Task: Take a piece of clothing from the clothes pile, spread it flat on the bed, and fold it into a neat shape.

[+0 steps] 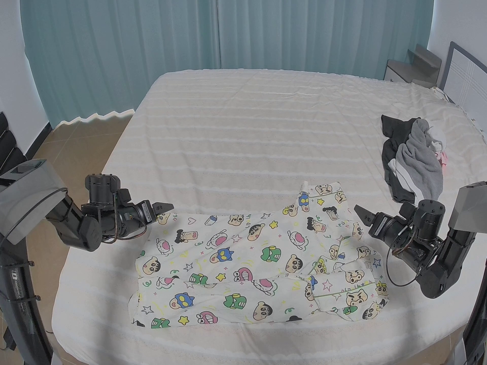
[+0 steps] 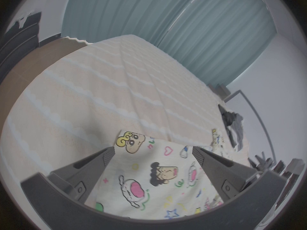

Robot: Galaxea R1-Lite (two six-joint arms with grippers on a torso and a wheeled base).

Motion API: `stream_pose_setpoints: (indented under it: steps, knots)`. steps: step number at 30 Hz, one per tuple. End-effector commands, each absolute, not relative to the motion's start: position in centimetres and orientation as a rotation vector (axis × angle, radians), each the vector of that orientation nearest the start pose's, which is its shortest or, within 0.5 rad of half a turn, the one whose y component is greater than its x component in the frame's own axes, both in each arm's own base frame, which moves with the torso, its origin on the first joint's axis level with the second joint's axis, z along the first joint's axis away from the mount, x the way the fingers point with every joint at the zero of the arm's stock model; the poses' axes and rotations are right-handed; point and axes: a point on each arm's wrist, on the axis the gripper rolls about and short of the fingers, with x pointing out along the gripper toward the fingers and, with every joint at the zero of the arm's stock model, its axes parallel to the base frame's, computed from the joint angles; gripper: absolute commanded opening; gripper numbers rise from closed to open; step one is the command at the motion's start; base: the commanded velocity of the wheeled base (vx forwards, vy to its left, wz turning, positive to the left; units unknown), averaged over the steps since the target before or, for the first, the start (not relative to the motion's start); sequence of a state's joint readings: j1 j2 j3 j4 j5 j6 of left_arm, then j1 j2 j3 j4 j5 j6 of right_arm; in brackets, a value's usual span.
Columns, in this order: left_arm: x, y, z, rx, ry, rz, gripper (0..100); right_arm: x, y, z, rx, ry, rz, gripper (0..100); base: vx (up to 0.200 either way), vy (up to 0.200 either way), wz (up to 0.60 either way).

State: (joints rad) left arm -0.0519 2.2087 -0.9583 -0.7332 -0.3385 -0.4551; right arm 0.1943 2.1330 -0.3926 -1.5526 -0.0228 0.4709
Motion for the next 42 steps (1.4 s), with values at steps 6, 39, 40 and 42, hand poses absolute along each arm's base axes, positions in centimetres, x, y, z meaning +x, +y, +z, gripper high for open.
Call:
stream_pose_setpoints:
  steps: [6,39,40,42]
  knots:
    - [42.4,-3.1,1.7,-0.442,0.647,-0.252,100,29.6,6.6,4.8,0.443,0.234,0.150,100,0.000,0.000,0.00]
    - [43.8,-2.7,0.4,-0.353,0.654,-0.205,100,29.8,6.7,3.9,0.439,0.261,0.145,100,0.000,0.000,0.00]
    - [43.8,-2.9,0.4,-0.353,0.653,-0.209,100,29.8,6.7,3.9,0.439,0.259,0.145,100,0.000,0.000,0.00]
    - [43.8,-3.2,0.4,-0.354,0.655,-0.217,100,29.9,6.7,3.9,0.441,0.258,0.146,100,0.000,0.000,0.00]
